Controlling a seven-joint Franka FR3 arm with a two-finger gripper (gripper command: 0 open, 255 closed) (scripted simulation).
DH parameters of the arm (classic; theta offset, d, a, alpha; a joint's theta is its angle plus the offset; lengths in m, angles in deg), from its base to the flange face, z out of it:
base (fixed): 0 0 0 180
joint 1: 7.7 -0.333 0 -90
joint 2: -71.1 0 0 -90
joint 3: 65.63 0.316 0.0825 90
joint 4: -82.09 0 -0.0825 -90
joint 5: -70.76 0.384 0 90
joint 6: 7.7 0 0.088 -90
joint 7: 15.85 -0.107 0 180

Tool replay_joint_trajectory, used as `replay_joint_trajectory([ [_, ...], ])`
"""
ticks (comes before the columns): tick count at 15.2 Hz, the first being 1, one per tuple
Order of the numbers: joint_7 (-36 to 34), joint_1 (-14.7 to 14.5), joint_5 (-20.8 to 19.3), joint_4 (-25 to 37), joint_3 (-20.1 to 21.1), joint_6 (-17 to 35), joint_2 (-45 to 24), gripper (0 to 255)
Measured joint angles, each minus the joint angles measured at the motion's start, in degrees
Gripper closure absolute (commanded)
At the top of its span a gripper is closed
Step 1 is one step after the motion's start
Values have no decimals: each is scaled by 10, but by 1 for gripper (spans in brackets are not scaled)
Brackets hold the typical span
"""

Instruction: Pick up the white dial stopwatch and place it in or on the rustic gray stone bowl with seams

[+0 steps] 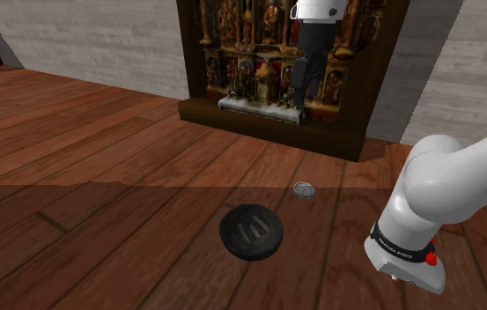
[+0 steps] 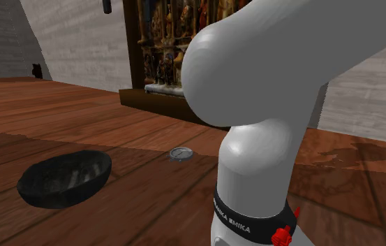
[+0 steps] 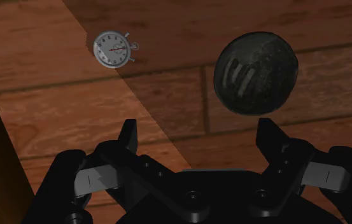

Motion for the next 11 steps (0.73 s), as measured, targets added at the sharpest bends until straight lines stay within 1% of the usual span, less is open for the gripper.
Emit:
replay_joint_trajectory([
  [1, 0, 0, 0, 0, 0, 0, 0, 0],
  [3, -22, 12, 1, -24, 2, 22, 1, 0],
  [7, -99, 46, 10, -91, 16, 86, 6, 0],
  [11, -180, 81, 22, -169, 34, 164, 6, 0],
])
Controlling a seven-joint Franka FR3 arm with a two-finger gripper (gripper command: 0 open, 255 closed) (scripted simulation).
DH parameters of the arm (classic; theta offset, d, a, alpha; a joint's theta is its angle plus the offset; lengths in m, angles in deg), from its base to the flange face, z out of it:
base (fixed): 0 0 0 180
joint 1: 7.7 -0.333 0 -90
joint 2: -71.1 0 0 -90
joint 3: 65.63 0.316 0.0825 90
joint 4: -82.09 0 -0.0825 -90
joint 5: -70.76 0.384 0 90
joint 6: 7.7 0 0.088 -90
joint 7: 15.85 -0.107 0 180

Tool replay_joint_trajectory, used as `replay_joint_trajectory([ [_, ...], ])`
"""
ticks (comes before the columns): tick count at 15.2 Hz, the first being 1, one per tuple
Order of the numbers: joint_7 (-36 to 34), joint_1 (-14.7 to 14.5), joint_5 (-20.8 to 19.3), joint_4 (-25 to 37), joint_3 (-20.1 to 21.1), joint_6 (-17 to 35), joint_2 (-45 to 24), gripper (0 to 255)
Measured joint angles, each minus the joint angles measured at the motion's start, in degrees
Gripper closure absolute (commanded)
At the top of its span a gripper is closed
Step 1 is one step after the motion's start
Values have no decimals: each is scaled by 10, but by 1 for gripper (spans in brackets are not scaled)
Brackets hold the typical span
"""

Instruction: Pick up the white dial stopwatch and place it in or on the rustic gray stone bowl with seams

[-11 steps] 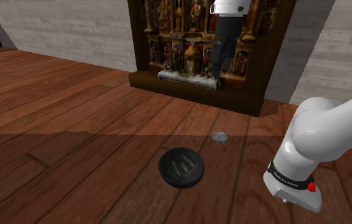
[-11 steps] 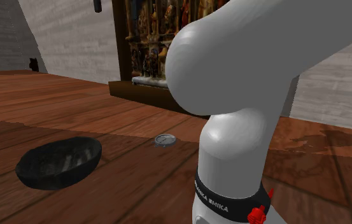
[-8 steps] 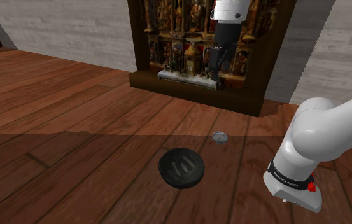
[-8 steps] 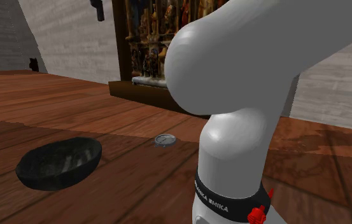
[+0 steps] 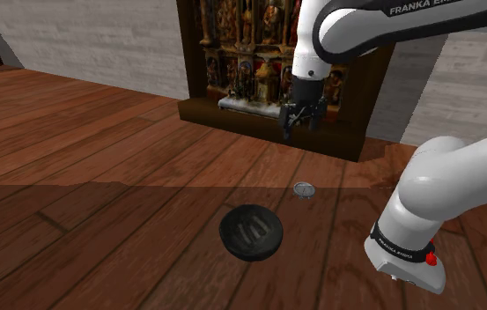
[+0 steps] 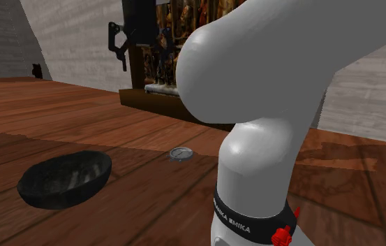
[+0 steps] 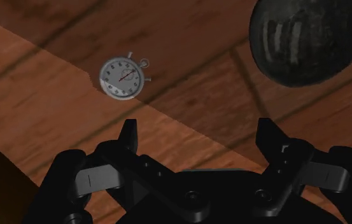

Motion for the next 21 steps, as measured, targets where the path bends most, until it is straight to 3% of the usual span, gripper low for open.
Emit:
replay_joint_trajectory([
  [11, -218, 99, 35, -154, 50, 238, -84, 0],
  [18, -358, 164, 61, -225, 89, 432, -207, 0],
  [21, -379, 178, 60, -230, 99, 489, -259, 0],
])
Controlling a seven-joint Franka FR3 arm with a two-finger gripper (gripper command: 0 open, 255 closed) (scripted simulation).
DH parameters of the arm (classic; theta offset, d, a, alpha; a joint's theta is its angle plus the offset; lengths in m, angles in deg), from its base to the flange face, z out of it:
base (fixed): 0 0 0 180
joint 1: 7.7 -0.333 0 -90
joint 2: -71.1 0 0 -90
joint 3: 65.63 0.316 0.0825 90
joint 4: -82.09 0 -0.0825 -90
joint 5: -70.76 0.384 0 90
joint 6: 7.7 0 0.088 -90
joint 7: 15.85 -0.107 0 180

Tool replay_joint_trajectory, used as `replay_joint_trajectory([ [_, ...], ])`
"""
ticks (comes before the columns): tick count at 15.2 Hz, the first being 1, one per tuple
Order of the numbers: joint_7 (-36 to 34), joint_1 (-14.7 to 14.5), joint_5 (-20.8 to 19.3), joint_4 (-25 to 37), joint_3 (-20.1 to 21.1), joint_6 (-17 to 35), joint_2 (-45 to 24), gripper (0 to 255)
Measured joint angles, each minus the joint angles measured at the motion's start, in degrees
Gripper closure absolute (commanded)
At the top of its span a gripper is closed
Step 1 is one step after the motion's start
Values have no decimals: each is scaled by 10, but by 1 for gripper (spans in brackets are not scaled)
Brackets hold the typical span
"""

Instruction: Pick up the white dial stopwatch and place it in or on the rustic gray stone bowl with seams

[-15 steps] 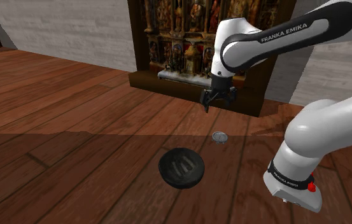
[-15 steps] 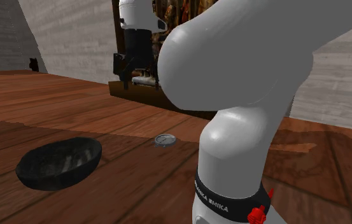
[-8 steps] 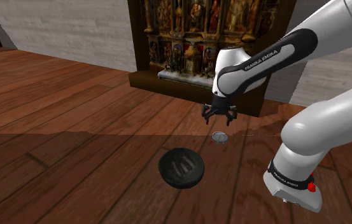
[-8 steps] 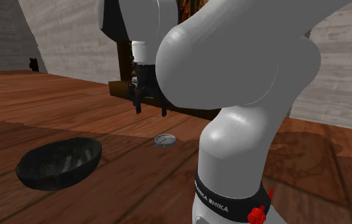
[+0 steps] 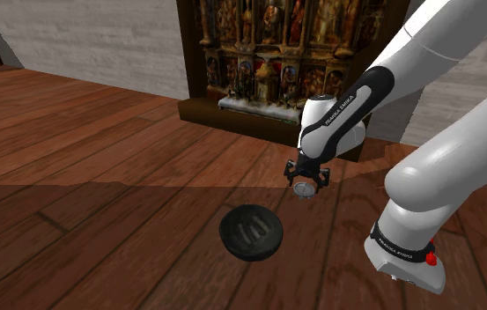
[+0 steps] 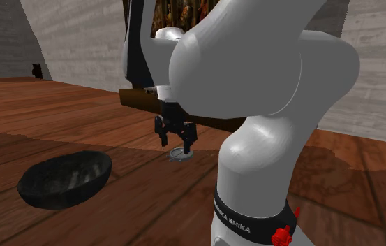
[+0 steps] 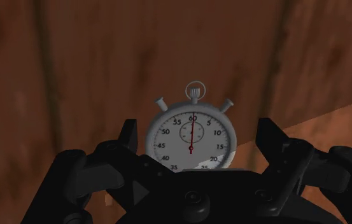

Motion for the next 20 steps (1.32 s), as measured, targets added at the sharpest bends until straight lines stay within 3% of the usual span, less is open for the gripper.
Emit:
replay_joint_trajectory([
  [5, -11, 14, -11, -3, 12, 75, -72, 0],
  [12, -13, 17, -14, -3, 13, 86, -82, 0],
  [13, -13, 17, -14, -3, 13, 86, -82, 255],
  [20, -13, 17, -14, -3, 13, 86, -82, 255],
])
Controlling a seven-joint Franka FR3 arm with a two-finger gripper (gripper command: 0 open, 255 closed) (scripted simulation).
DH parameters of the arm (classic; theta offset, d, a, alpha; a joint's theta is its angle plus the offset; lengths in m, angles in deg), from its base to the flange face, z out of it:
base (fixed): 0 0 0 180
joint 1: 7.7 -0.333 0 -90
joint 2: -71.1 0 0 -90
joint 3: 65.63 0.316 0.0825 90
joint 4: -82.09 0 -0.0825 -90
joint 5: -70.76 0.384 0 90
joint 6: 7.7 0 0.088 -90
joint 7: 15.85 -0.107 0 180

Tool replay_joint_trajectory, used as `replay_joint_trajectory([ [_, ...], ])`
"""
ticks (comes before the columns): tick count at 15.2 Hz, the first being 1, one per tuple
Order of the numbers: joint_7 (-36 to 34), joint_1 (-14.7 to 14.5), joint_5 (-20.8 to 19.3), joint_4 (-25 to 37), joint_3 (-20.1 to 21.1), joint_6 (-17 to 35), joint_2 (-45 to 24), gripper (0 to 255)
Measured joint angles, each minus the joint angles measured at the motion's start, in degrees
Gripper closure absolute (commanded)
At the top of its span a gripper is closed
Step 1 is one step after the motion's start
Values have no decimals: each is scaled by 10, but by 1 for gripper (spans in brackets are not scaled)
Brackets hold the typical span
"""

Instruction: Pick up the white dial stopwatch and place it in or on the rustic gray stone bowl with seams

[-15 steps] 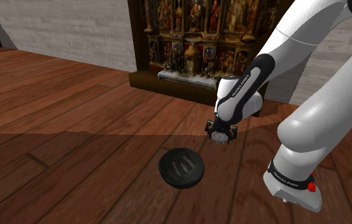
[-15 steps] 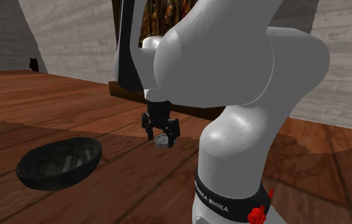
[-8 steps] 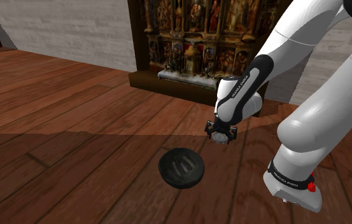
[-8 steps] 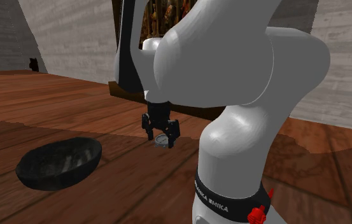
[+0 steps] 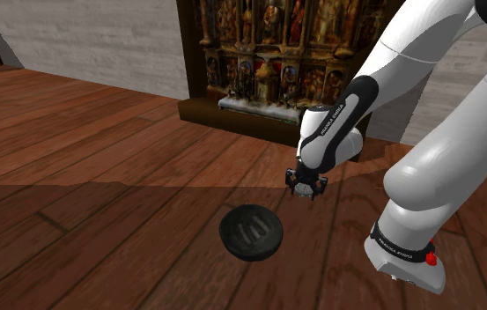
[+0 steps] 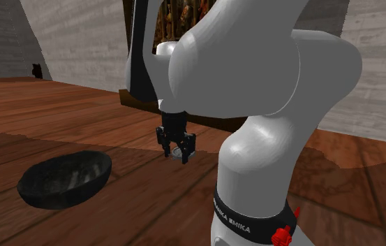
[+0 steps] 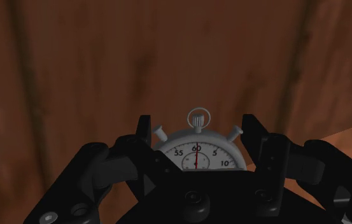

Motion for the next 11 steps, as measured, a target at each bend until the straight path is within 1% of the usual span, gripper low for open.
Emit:
replay_joint_trajectory([
  [4, 2, -2, 2, -1, -2, -6, 7, 255],
  [11, 14, -18, 17, 1, -16, -101, 101, 255],
])
